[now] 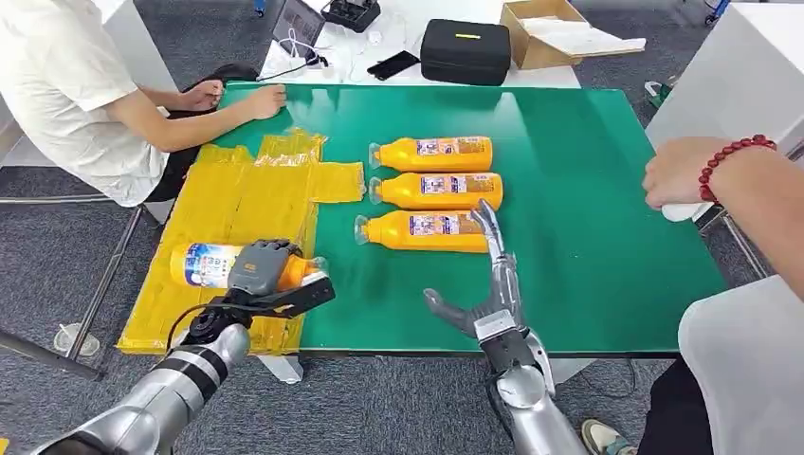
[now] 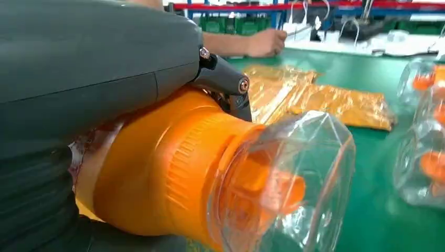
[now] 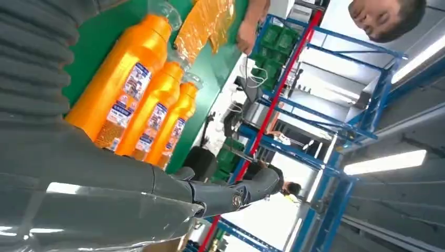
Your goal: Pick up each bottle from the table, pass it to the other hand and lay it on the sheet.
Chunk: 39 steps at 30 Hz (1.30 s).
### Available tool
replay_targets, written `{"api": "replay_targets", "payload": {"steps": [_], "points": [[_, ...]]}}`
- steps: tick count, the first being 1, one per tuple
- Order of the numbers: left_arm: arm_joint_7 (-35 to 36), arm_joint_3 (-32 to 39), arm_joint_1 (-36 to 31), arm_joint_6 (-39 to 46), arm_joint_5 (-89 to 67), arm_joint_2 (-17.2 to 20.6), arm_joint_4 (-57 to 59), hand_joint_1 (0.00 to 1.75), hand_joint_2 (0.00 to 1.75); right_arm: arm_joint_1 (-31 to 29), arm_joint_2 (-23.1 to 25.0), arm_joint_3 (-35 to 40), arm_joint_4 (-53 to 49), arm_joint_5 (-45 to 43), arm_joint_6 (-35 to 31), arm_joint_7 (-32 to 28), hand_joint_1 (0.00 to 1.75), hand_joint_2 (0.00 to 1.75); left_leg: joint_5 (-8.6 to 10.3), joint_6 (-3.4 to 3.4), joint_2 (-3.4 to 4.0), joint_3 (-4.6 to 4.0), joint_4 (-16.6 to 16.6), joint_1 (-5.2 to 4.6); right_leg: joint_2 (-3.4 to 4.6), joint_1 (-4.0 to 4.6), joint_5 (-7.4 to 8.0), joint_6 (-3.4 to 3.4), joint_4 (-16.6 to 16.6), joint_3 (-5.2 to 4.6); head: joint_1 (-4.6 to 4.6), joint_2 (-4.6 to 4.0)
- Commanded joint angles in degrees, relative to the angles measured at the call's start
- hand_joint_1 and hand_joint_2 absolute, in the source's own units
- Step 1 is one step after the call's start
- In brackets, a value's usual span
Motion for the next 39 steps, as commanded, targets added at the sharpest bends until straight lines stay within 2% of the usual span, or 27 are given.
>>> {"api": "replay_targets", "payload": {"steps": [1,5,6,7,9,10,13,20,31,34,36,39], "points": [[0.2,5.5,1.4,-6.0,6.1,-1.0,6.1,0.89,1.75,-2.5,0.9,-0.8,6.3,-0.4,0.4,-0.3,0.00,1.75,-0.10,0.06,0.32,0.39,-0.1,-0.05,0.23,-0.02,-0.01,-0.09,-0.1,0.29,0.00,0.00],[0.2,5.5,1.4,-6.0,6.1,-1.0,6.1,0.89,1.75,-2.5,0.9,-0.8,6.3,-0.4,0.4,-0.3,0.00,1.75,-0.13,0.05,0.43,0.56,-0.2,-0.08,0.32,-0.03,0.00,-0.12,-0.1,0.39,0.00,0.00],[0.2,7.2,1.6,-6.9,7.8,-1.3,5.8,0.68,1.75,-2.4,0.9,-0.9,6.1,-0.4,0.5,-0.3,0.00,1.75,-0.11,0.02,0.30,0.46,-0.1,-0.06,0.24,-0.03,-0.01,-0.07,-0.1,0.32,0.02,0.00],[-0.6,7.3,2.0,-6.1,7.9,-1.3,5.2,0.38,1.75,-2.4,0.9,-0.9,6.2,-0.4,0.5,-0.3,0.00,1.75,-0.13,0.04,0.34,0.50,-0.1,-0.07,0.25,-0.02,-0.01,-0.09,-0.1,0.35,0.02,0.00],[-0.2,8.2,2.1,-5.2,8.4,-1.8,5.4,0.00,1.75,-2.4,0.9,-1.0,6.5,-0.5,0.6,-0.2,0.00,1.75,-0.09,0.01,0.24,0.39,-0.1,-0.05,0.20,-0.02,-0.01,-0.05,0.0,0.27,0.02,0.00],[-0.2,8.2,1.9,-5.5,8.3,-1.9,5.5,0.00,1.75,-2.5,0.9,-1.1,6.5,-0.5,0.5,-0.3,0.00,1.75,-0.15,0.06,0.40,0.59,-0.2,-0.08,0.28,-0.03,-0.03,-0.13,-0.1,0.41,0.00,0.00],[-0.1,8.1,1.8,-5.1,8.0,-1.9,5.6,0.00,1.75,-2.6,0.8,-1.1,6.5,-0.4,0.5,-0.4,0.00,1.75,-0.08,0.00,0.19,0.33,-0.1,-0.03,0.15,-0.01,-0.02,-0.05,0.0,0.21,0.02,0.00],[0.3,7.2,1.9,-4.7,6.8,-3.4,6.0,0.00,1.75,-2.7,0.8,-1.3,7.2,-0.3,0.3,-0.5,0.00,1.75,-0.10,0.05,0.26,0.41,-0.1,-0.08,0.19,-0.04,-0.05,-0.11,-0.1,0.32,0.00,0.00],[1.3,4.3,1.7,-4.2,3.5,-3.4,6.2,0.00,1.75,-3.1,0.8,-1.6,8.3,-0.4,0.5,-0.7,0.00,1.75,-0.06,0.03,0.14,0.35,-0.1,-0.07,0.12,-0.04,-0.05,-0.08,-0.1,0.32,0.00,0.00],[-0.8,4.6,1.7,-1.8,3.7,-3.8,5.3,0.00,1.75,-3.0,0.7,-1.7,8.3,-0.4,0.5,-0.8,0.00,1.75,-0.06,0.02,0.14,0.35,-0.1,-0.06,0.13,-0.03,-0.05,-0.08,-0.1,0.32,0.02,0.00],[-5.0,5.6,1.8,2.2,4.9,-5.2,2.9,0.00,1.75,-2.7,0.8,-1.9,8.4,-0.4,0.3,-0.9,0.00,1.75,-0.07,0.03,0.11,0.37,-0.1,-0.06,0.09,-0.03,-0.07,-0.09,-0.1,0.34,0.02,0.00],[-9.9,4.7,2.2,2.6,5.9,-7.4,-1.4,0.00,1.75,-2.4,0.9,-2.2,8.5,-0.4,0.2,-1.0,0.00,1.75,-0.04,0.05,-0.07,0.25,0.0,-0.06,-0.09,-0.03,-0.10,-0.08,0.0,0.29,0.00,0.00]]}}
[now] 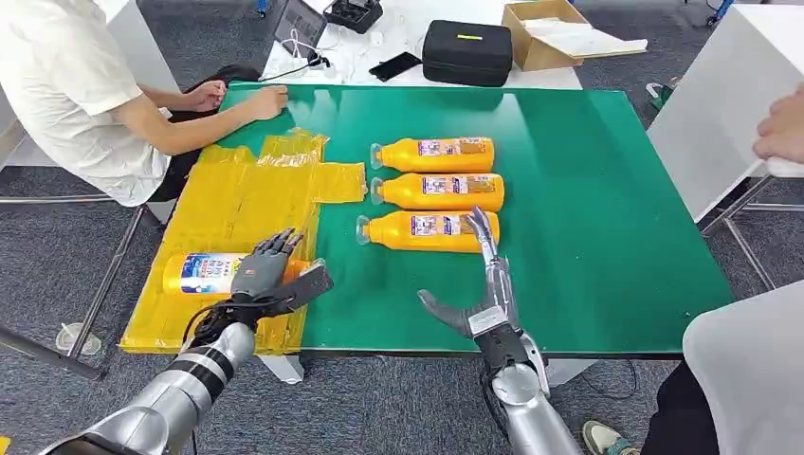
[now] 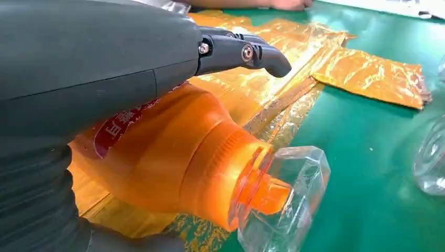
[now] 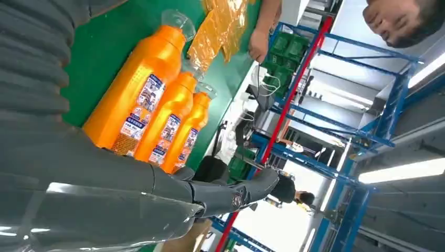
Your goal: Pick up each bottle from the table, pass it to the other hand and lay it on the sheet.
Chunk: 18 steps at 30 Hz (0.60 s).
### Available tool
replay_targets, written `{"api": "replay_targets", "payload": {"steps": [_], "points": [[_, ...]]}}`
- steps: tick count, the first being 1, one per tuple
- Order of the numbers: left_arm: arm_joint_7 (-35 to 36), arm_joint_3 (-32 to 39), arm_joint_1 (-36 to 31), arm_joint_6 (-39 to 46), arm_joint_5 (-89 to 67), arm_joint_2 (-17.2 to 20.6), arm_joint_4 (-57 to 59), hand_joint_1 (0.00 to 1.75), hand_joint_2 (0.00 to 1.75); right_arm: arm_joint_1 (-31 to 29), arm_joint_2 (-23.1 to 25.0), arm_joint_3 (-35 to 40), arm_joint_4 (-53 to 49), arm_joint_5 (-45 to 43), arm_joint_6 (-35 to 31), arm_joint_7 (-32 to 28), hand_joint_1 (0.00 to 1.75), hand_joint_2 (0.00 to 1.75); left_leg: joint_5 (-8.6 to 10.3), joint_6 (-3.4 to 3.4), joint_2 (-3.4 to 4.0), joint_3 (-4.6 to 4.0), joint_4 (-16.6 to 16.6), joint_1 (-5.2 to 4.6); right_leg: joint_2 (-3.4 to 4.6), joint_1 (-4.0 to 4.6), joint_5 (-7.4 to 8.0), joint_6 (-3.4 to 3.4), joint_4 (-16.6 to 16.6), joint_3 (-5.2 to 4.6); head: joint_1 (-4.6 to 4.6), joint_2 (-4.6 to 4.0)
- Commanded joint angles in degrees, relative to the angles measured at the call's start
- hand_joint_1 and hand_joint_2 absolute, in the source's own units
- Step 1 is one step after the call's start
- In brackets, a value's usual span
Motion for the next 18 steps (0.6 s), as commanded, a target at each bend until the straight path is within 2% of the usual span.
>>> {"api": "replay_targets", "payload": {"steps": [1,5,11,13,18], "points": [[-9.1,-2.4,1.7,3.5,2.1,-4.3,-4.6,0.00,1.75,-1.4,0.3,-1.5,4.1,-0.1,-0.3,-0.4,0.00,1.75,-0.03,0.08,-0.06,0.06,0.0,-0.04,-0.14,-0.01,-0.06,-0.04,0.0,0.08,0.00,0.00],[-8.9,-3.7,1.6,1.9,2.2,-5.1,-6.3,0.00,1.75,-1.5,0.6,-1.6,4.2,-0.2,-0.4,-0.5,0.00,1.75,-0.03,0.07,-0.05,-0.11,0.0,-0.03,-0.11,-0.02,-0.06,-0.02,0.0,-0.06,0.00,0.00],[-8.1,-7.8,0.6,3.5,0.3,-4.2,-6.2,0.00,1.75,-1.5,0.7,-1.5,4.1,-0.3,-0.5,-0.5,0.00,1.75,-0.02,0.03,0.04,-0.22,0.0,0.01,-0.01,0.02,0.01,-0.01,0.0,-0.20,0.00,0.00],[-7.5,-9.3,0.0,4.1,-0.2,-3.9,-5.2,0.00,1.75,-1.4,0.6,-1.8,4.1,-0.4,-0.9,-0.5,0.00,1.75,-0.12,0.07,0.09,0.00,0.0,-0.03,-0.03,0.01,-0.10,-0.09,0.0,-0.03,0.00,0.00],[-7.5,-9.9,-0.2,4.2,-0.4,-3.6,-4.8,0.00,1.75,-1.3,0.5,-2.1,4.0,-0.6,-1.1,-0.5,0.00,1.75,-0.03,0.05,0.08,-0.24,0.0,0.00,0.00,0.03,-0.01,-0.02,0.0,-0.25,-0.02,0.00]]}}
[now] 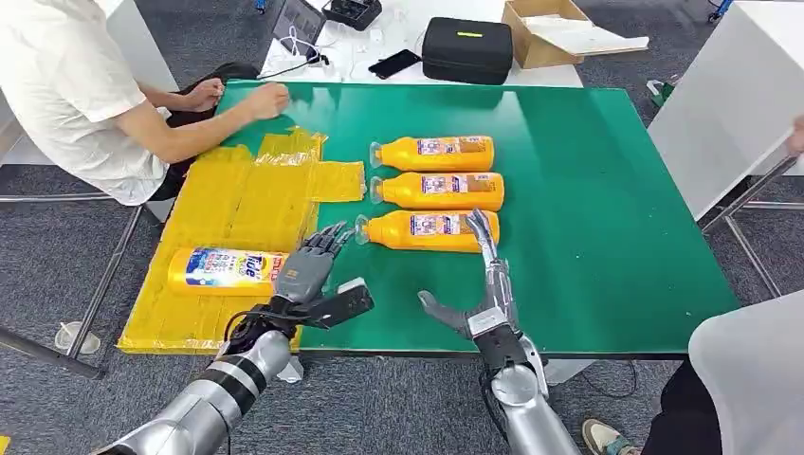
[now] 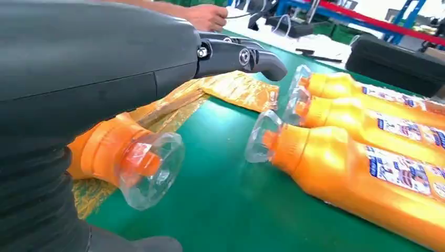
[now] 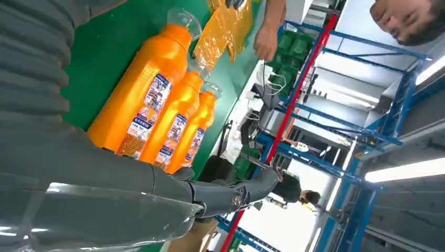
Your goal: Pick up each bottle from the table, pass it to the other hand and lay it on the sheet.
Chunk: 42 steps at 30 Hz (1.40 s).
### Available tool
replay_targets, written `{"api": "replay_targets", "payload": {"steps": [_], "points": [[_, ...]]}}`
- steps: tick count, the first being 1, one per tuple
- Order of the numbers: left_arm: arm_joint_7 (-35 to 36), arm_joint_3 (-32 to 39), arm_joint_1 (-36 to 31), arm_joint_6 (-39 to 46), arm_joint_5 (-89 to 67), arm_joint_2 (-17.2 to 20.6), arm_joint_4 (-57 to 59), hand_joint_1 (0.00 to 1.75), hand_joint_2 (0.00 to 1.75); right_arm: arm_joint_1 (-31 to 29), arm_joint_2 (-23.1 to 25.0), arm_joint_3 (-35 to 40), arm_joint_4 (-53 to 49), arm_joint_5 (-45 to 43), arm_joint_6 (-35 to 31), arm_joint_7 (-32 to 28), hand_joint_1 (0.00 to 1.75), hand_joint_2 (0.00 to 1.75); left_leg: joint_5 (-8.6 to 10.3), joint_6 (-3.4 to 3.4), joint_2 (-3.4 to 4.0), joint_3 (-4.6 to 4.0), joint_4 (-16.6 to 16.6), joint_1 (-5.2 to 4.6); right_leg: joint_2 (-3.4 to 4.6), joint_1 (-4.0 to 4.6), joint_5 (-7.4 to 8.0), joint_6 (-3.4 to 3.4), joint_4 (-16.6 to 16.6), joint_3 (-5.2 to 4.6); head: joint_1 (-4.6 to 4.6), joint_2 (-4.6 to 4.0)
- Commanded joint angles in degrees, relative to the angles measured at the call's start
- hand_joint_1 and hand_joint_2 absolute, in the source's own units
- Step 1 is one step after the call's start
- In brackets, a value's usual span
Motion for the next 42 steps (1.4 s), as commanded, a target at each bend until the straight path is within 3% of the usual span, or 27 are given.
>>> {"api": "replay_targets", "payload": {"steps": [1,5,8,10,11,13,14,19,21,25,27,31,32,33,37,38,42], "points": [[0.7,-5.4,-2.7,0.7,-0.5,1.2,1.9,0.00,1.75,-1.3,0.2,-1.7,3.0,-0.4,-0.6,-0.1,0.00,1.75,-0.07,0.06,0.06,0.16,0.0,-0.01,-0.02,0.02,-0.06,-0.06,0.0,0.17,0.00,0.00],[-2.0,-4.7,-1.2,0.6,3.1,1.0,-1.0,0.00,1.75,-0.8,-0.1,-1.6,2.3,-0.3,-1.1,-0.1,0.00,1.75,-0.05,0.05,0.05,0.11,0.0,-0.04,-0.01,-0.02,-0.05,-0.05,0.0,0.12,0.00,0.00],[-8.3,2.5,7.6,-2.7,18.9,-1.6,-14.4,0.00,1.75,0.4,-0.9,-1.7,1.8,2.4,-3.0,0.5,0.00,1.75,-0.15,0.08,0.06,0.31,0.0,-0.05,-0.06,-0.01,-0.15,-0.11,0.0,0.32,0.00,0.00],[-6.1,2.4,13.4,-5.1,25.9,-2.7,-23.5,0.00,1.75,0.5,-2.3,-0.6,2.8,7.6,-6.1,2.6,0.00,1.75,-0.12,0.09,0.00,0.25,-0.1,-0.09,-0.07,-0.06,-0.13,-0.03,-0.1,0.28,0.00,0.00],[-4.7,3.5,16.3,-4.9,32.0,-4.1,-27.5,0.00,1.75,-0.4,-4.8,1.5,5.3,19.2,-12.9,7.3,0.00,1.75,-0.11,0.08,0.03,0.20,-0.1,-0.07,-0.03,-0.05,-0.10,-0.03,-0.1,0.22,-0.02,0.00],[-2.9,0.5,17.3,-3.1,33.3,-3.8,-29.9,0.00,1.75,-0.8,-5.7,1.4,6.6,18.6,-13.1,6.8,0.00,1.75,-0.18,0.10,0.05,0.24,0.0,-0.07,-0.03,-0.05,-0.14,-0.03,-0.1,0.27,-0.02,0.00],[-1.7,1.4,17.9,-1.2,36.8,-5.2,-30.3,0.00,1.75,-1.7,-7.0,1.4,8.7,26.2,-18.7,11.0,0.00,1.75,-0.11,0.07,0.03,0.09,0.0,-0.05,-0.02,-0.04,-0.08,-0.01,-0.1,0.13,-0.02,0.00],[1.2,-1.1,17.3,1.8,40.6,-4.8,-30.3,0.00,1.75,-2.5,-8.4,1.5,9.4,26.9,-18.1,12.5,0.00,1.75,-0.19,0.16,-0.02,0.06,0.0,-0.08,-0.07,-0.07,-0.14,-0.02,-0.1,0.16,-0.02,0.00],[2.9,-0.3,18.1,2.1,46.7,-5.7,-31.0,0.00,1.75,-3.1,-9.4,1.3,10.8,31.5,-19.6,18.1,0.00,1.75,-0.13,0.10,0.02,-0.10,0.0,-0.06,0.01,-0.06,-0.07,-0.01,-0.1,0.00,-0.02,0.00],[0.4,-4.5,18.8,11.4,47.2,-3.9,-35.3,0.00,1.75,-8.2,-10.5,1.3,18.5,34.0,-16.4,22.3,0.00,1.75,-0.11,0.10,0.07,-0.11,0.0,-0.05,0.05,-0.05,-0.03,0.00,-0.1,-0.03,-0.04,0.00],[0.5,-4.5,18.9,11.5,47.2,-3.7,-35.7,0.00,1.75,-8.4,-10.4,1.2,18.7,33.9,-16.3,22.4,0.00,1.75,-0.23,0.15,0.26,0.17,0.0,-0.09,0.18,-0.06,-0.10,-0.06,0.0,0.17,-0.07,0.00],[0.2,-4.8,19.7,13.0,48.8,-3.3,-37.8,0.00,1.75,-8.4,-10.5,2.3,19.5,36.0,-16.2,24.0,0.00,1.75,-0.09,0.10,0.04,-0.06,0.0,-0.05,0.02,-0.05,-0.04,-0.01,-0.1,0.01,-0.02,0.02],[0.1,-5.3,19.7,13.5,48.5,-3.0,-38.0,0.00,1.75,-8.6,-10.6,2.8,20.0,37.0,-16.3,24.4,0.00,1.75,-0.25,0.16,0.16,0.32,-0.1,-0.11,0.05,-0.07,-0.18,-0.08,-0.1,0.35,0.00,0.00],[0.1,-5.3,19.7,13.5,48.5,-3.0,-38.0,0.00,1.75,-8.6,-10.6,2.8,20.0,37.0,-16.3,24.4,0.00,1.75,-0.14,0.12,0.11,0.03,0.0,-0.06,0.06,-0.04,-0.07,-0.02,-0.1,0.08,-0.02,0.00],[1.1,-7.0,19.7,13.7,47.8,-2.6,-38.2,0.00,1.75,-11.0,-10.8,3.9,21.5,36.6,-12.0,26.2,0.00,1.75,-0.09,0.11,0.08,-0.10,0.0,-0.08,0.05,-0.07,-0.02,-0.01,0.0,-0.04,-0.04,0.00],[1.3,-7.3,19.5,13.8,47.5,-2.6,-37.9,0.00,1.75,-11.7,-10.9,4.0,22.0,36.3,-10.7,27.0,0.00,1.75,-0.25,0.16,0.23,0.30,0.0,-0.13,0.12,-0.09,-0.16,-0.09,0.0,0.30,-0.02,0.00],[1.7,-8.2,18.3,13.5,47.4,-3.3,-36.6,0.00,1.75,-17.0,-11.6,5.3,29.1,34.7,0.2,32.4,0.00,1.75,-0.11,0.13,0.15,-0.04,0.0,-0.09,0.10,-0.08,-0.02,-0.02,0.0,0.01,-0.04,0.00]]}}
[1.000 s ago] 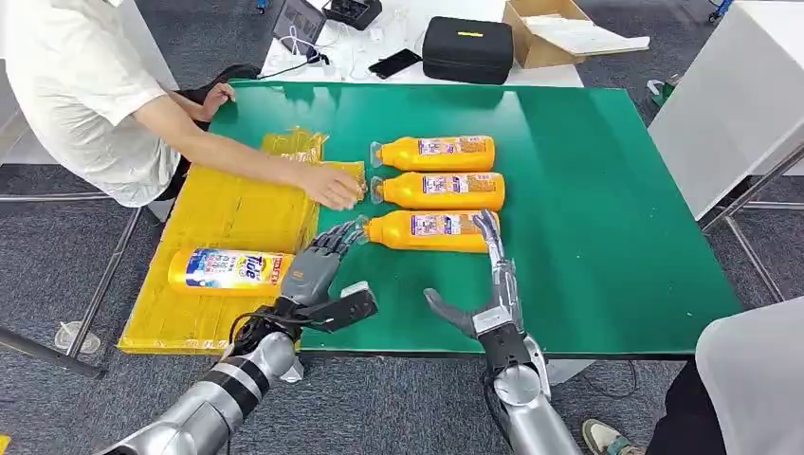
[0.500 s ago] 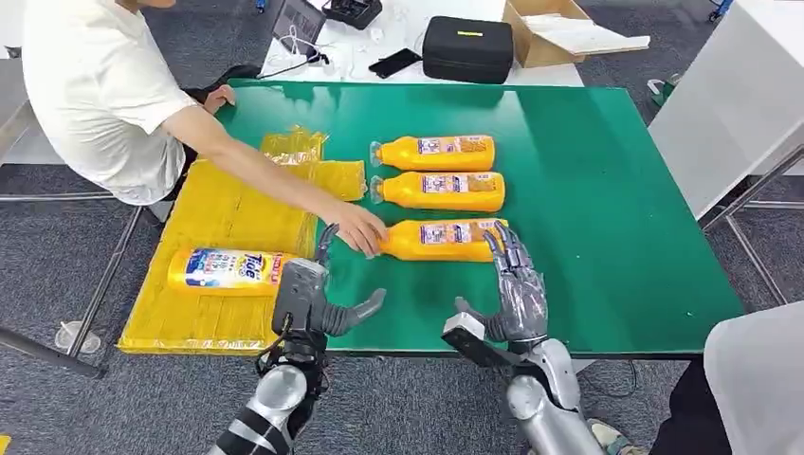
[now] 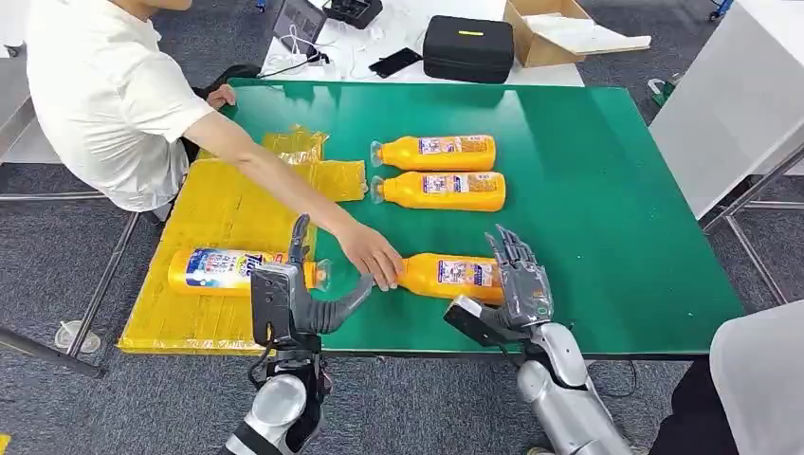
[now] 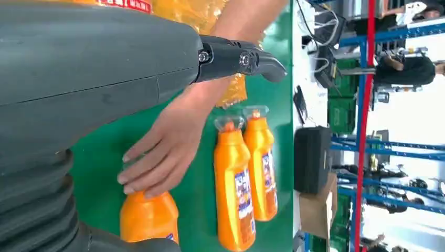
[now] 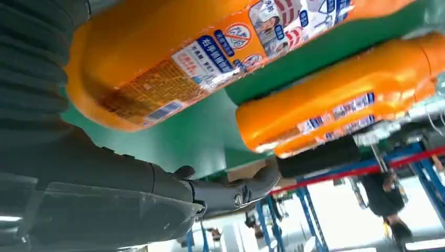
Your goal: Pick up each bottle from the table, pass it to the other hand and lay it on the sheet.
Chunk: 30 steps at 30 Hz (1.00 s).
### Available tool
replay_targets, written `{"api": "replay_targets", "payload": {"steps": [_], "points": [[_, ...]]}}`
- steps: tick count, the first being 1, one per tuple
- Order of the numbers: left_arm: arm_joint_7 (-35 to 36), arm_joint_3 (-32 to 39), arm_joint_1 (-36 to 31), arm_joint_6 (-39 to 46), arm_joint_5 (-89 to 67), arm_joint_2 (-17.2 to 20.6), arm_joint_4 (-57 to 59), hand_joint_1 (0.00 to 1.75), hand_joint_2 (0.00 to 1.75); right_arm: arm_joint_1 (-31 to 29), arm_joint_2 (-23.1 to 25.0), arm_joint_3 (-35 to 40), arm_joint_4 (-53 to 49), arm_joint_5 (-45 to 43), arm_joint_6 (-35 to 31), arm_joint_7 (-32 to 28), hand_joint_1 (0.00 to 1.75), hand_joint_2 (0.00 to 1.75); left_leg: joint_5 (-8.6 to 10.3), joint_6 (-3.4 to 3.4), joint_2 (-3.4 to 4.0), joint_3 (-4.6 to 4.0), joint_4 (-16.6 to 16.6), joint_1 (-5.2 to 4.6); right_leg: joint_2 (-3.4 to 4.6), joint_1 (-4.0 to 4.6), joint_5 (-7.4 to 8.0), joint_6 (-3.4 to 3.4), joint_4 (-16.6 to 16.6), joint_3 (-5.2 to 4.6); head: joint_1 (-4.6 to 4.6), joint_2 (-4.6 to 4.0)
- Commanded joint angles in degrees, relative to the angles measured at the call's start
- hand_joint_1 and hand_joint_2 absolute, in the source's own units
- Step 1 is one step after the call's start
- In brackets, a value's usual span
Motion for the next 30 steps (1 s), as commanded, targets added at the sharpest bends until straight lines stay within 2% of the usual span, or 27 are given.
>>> {"api": "replay_targets", "payload": {"steps": [1,3,8,12,16,25,26,27,28,30], "points": [[1.2,-4.3,-2.5,-0.5,-0.7,1.8,1.4,0.00,1.75,-11.1,-1.4,3.1,15.4,-3.2,13.5,6.7,0.00,1.75,-0.01,0.03,0.12,0.12,0.0,-0.04,0.07,-0.02,0.01,-0.04,0.0,0.08,0.02,0.00],[1.7,-4.7,-2.9,-0.6,-0.8,1.6,1.4,0.00,1.75,-13.6,-1.1,3.9,19.3,-2.7,15.0,7.7,0.00,1.75,-0.05,0.06,0.18,0.22,0.0,-0.05,0.10,-0.02,0.00,-0.06,0.0,0.16,0.00,0.00],[2.2,-5.0,-3.1,-0.6,-1.0,1.4,1.5,0.00,1.75,-15.6,-1.0,4.9,21.5,-1.1,15.7,9.4,0.00,1.75,-0.05,0.07,0.18,0.40,0.0,-0.05,0.06,-0.01,-0.02,-0.07,0.0,0.29,0.02,0.00],[3.3,-4.9,-3.3,-1.0,-1.1,1.3,1.6,0.00,1.75,-17.5,-1.4,7.2,23.5,1.2,18.9,13.3,0.00,1.75,-0.02,0.04,0.09,0.36,0.0,-0.03,-0.01,0.00,-0.02,-0.07,0.0,0.29,0.02,0.00],[4.2,-4.8,-3.4,-1.7,-1.4,1.3,1.1,0.00,1.75,-18.3,-1.8,8.1,23.6,1.5,21.4,14.2,0.00,1.75,0.01,0.03,0.07,0.30,0.0,-0.02,0.00,0.00,0.01,-0.04,0.0,0.23,0.02,0.00],[4.3,-4.8,-3.4,-1.6,-1.4,1.3,1.1,0.00,1.75,-18.3,-1.9,8.1,23.6,1.5,21.4,14.1,0.00,1.75,0.01,0.03,0.02,0.36,0.0,-0.02,-0.06,0.00,-0.01,-0.05,0.0,0.31,0.02,0.00],[4.3,-4.8,-3.4,-1.8,-1.5,1.3,1.1,0.00,1.75,-18.3,-2.0,8.5,23.6,1.7,21.9,14.3,0.07,1.75,-0.07,0.08,0.05,0.58,0.0,-0.07,-0.10,-0.01,-0.10,-0.12,0.0,0.52,0.02,0.02],[4.4,-4.8,-3.4,-1.9,-1.5,1.3,1.1,0.00,1.75,-18.3,-2.2,8.9,23.5,1.9,22.6,14.2,1.48,1.75,-0.02,0.04,0.02,0.43,0.0,-0.03,-0.07,0.00,-0.04,-0.07,0.0,0.38,0.02,0.00],[4.6,-4.8,-3.4,-2.3,-1.5,1.3,0.9,0.00,1.75,-18.2,-2.7,9.6,23.0,1.7,24.7,14.2,1.75,1.75,-0.05,0.06,0.03,0.51,0.0,-0.05,-0.09,-0.01,-0.07,-0.10,0.0,0.45,0.02,0.00],[4.5,-4.8,-3.4,-2.8,-1.5,1.3,0.6,0.00,1.75,-17.7,-2.9,9.1,21.7,-1.0,28.1,12.6,1.75,1.75,0.00,0.04,0.02,0.39,0.0,-0.02,-0.06,0.00,-0.02,-0.06,0.0,0.34,0.02,0.00]]}}
